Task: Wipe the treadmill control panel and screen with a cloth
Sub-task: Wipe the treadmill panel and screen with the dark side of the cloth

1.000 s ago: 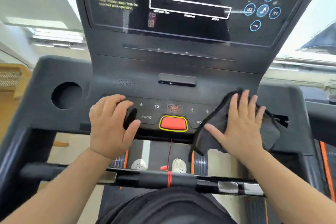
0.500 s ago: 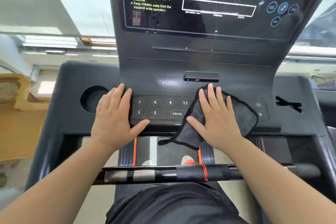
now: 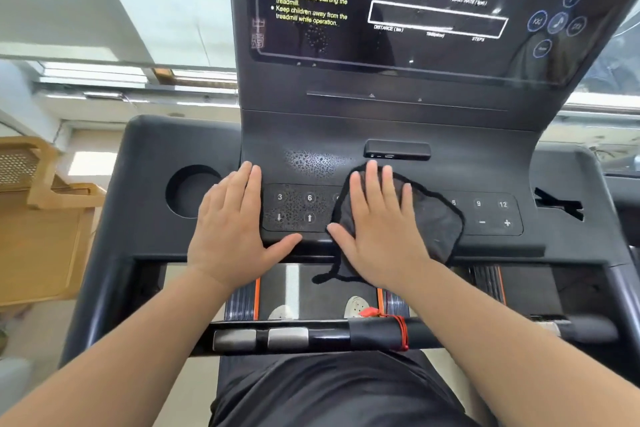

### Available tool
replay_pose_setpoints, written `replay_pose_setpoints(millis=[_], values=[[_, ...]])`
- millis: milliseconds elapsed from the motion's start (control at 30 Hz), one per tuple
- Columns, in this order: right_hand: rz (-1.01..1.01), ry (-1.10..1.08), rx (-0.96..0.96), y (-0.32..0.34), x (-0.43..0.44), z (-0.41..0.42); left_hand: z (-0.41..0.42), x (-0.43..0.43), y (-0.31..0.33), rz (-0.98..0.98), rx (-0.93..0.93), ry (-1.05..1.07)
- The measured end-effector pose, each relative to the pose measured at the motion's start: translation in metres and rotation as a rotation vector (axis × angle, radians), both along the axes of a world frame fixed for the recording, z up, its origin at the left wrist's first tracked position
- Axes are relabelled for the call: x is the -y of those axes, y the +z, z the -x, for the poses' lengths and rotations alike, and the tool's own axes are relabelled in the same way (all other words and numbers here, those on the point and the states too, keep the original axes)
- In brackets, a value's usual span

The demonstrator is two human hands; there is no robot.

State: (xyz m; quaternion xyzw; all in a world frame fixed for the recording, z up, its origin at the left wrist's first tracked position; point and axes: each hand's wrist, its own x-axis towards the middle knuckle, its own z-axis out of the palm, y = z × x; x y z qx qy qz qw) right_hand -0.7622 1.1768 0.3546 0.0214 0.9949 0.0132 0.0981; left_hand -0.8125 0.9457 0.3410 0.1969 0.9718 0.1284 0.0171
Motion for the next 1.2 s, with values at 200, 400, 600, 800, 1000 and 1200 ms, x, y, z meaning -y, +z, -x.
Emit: replay_pose_setpoints(millis=[200,400,600,800,1000,1200], values=[[0.01,0.39,0.028,0.001,-0.025,-0.022,0.0,0.005,0.001,-0.05,0.008,0.003],[0.014,0.06,0.067,0.008,-0.047,-0.017,0.0,0.028,0.002,0.007,-0.016,0.065],[0.025,0.086,0.007,0.003,0.032,0.013,0.012,0.069,0.008,0.167,-0.005,0.074],[0.041,0.331,0.051,0.005,0.049,0.028,0.027,0.09,0.004,0.296,0.114,0.063],[0.164,0.217,-0.091,0.016,0.021,-0.021,0.026,0.091,0.002,0.245,0.118,0.062],[0.121,-0.168,0.016,0.004,0.046,-0.002,0.026,0.091,0.004,0.24,0.136,0.062]])
